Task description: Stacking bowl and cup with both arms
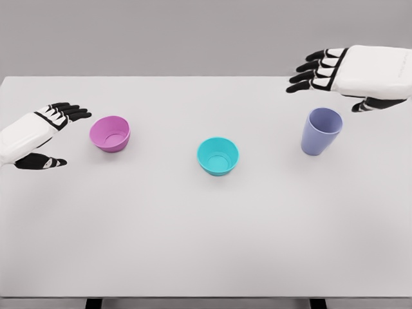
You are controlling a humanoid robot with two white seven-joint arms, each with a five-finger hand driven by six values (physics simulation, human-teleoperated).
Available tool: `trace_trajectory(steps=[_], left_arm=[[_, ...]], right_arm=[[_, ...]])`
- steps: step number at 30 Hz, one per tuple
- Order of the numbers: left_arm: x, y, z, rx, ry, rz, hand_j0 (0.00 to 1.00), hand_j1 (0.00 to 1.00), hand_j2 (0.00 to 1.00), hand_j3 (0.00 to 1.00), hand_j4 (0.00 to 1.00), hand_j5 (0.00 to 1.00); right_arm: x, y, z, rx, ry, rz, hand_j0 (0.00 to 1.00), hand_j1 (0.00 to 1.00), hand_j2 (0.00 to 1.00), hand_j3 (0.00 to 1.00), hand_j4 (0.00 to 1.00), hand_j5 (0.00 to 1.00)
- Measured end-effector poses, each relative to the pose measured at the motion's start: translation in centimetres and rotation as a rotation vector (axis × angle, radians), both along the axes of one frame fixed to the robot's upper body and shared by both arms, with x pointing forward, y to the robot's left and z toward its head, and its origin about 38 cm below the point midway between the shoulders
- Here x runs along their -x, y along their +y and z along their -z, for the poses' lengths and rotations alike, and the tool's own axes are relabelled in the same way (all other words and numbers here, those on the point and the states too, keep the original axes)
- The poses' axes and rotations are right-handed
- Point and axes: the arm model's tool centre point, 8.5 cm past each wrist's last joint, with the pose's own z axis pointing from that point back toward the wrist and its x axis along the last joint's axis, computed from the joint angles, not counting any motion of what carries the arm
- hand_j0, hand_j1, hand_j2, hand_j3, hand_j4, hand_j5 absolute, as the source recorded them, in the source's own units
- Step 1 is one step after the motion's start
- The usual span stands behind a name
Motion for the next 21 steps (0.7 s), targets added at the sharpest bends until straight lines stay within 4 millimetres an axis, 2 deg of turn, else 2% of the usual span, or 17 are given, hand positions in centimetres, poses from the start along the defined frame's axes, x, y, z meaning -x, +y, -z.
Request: trace_trajectory(steps=[4,7,9,11,14,17,19,21], left_arm=[[-0.1,0.0,-0.1,-0.013,0.006,0.003,1.0,1.0,1.0,1.0,1.0,1.0],[-0.7,-0.1,-0.5,-0.093,0.078,0.026,1.0,1.0,1.0,1.0,1.0,1.0],[-2.0,-0.4,-2.8,-0.151,0.095,0.051,1.0,1.0,1.0,1.0,1.0,1.0],[-2.5,-0.5,-3.5,-0.18,0.134,0.071,1.0,1.0,1.0,1.0,1.0,1.0],[-3.4,-1.1,-5.4,-0.191,0.125,0.095,1.0,1.0,1.0,1.0,1.0,1.0],[-5.5,-2.2,-9.0,-0.21,0.061,0.118,1.0,1.0,1.0,1.0,1.0,1.0],[-7.0,-3.0,-10.2,-0.228,0.049,0.131,1.0,1.0,1.0,1.0,1.0,1.0],[-7.9,-3.8,-9.1,-0.256,0.092,0.149,1.0,1.0,1.0,1.0,1.0,1.0]], right_arm=[[0.1,-0.3,0.2,0.005,0.007,0.009,1.0,1.0,1.0,1.0,1.0,1.0],[0.1,-0.9,-0.4,0.007,-0.007,0.025,1.0,1.0,1.0,1.0,1.0,1.0],[0.1,-1.9,-0.5,0.009,-0.002,0.052,1.0,1.0,1.0,1.0,1.0,1.0],[0.3,-2.5,0.5,-0.014,0.046,0.063,1.0,1.0,1.0,1.0,1.0,1.0],[0.7,-2.3,0.0,-0.127,0.104,0.032,1.0,1.0,1.0,1.0,1.0,1.0],[1.0,-2.1,-0.9,-0.219,0.14,0.007,1.0,1.0,1.0,1.0,1.0,1.0],[1.1,-2.3,-0.3,-0.247,0.176,0.009,1.0,1.0,1.0,1.0,1.0,1.0],[1.2,-2.5,0.9,-0.262,0.217,0.019,1.0,1.0,1.0,1.0,1.0,1.0]])
